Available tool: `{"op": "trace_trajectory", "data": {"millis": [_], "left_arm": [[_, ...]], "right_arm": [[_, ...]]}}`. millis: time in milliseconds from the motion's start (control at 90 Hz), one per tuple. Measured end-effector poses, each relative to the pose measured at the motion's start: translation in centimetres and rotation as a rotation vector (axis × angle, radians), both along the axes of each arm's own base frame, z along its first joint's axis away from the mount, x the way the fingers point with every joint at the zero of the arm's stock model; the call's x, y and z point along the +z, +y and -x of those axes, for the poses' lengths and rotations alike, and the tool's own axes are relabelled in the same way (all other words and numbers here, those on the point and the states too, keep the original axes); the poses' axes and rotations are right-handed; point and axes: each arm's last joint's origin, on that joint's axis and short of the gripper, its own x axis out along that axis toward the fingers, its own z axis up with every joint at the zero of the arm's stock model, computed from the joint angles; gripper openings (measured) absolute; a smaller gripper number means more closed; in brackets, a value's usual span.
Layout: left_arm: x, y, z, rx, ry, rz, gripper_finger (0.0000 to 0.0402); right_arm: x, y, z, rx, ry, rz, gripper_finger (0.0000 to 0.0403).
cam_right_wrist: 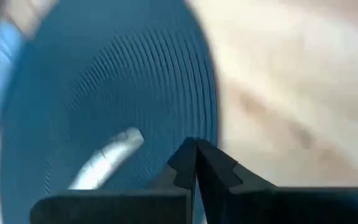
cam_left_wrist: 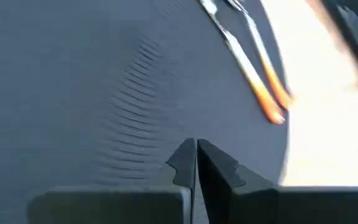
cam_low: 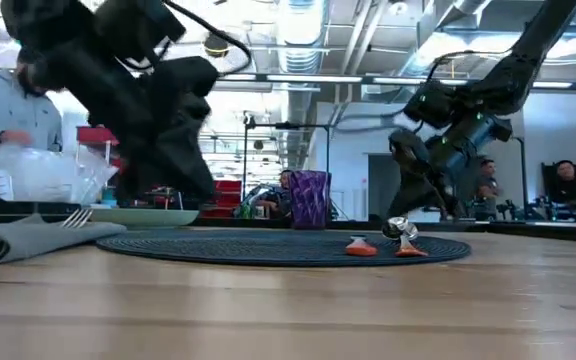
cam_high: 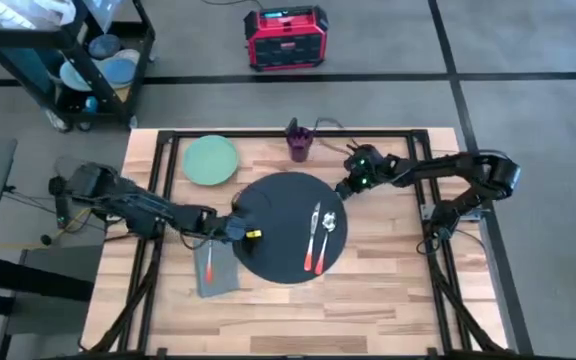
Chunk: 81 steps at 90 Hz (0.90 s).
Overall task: Set table place
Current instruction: Adjust the table mat to the center table
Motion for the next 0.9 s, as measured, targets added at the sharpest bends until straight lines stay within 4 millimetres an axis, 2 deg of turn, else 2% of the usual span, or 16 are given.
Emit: {"op": "trace_trajectory", "data": {"millis": [122,222,378,556,800,900], "left_arm": [[-2.0,-0.8,-1.3,-0.103,0.069,0.108,0.0],[-2.3,-1.5,-2.3,-0.182,0.075,0.171,0.0],[-1.8,-1.8,-3.4,-0.211,0.075,0.188,0.0],[-0.9,-2.7,-4.2,-0.266,0.059,0.18,0.0],[-0.4,-5.0,-4.1,-0.302,0.032,0.199,0.0],[-0.9,-5.5,-3.9,-0.253,0.045,0.149,0.0]], "right_arm": [[1.3,-0.6,1.0,-0.037,-0.028,0.02,0.0],[2.0,-0.8,1.8,-0.05,-0.027,0.035,0.0],[2.6,-0.9,2.8,-0.055,-0.004,0.043,0.0],[2.7,-0.9,3.1,-0.058,0.006,0.037,0.0],[2.7,-0.4,2.7,-0.029,0.003,0.035,0.0],[2.7,0.0,2.4,-0.01,0.001,0.033,0.0]]}}
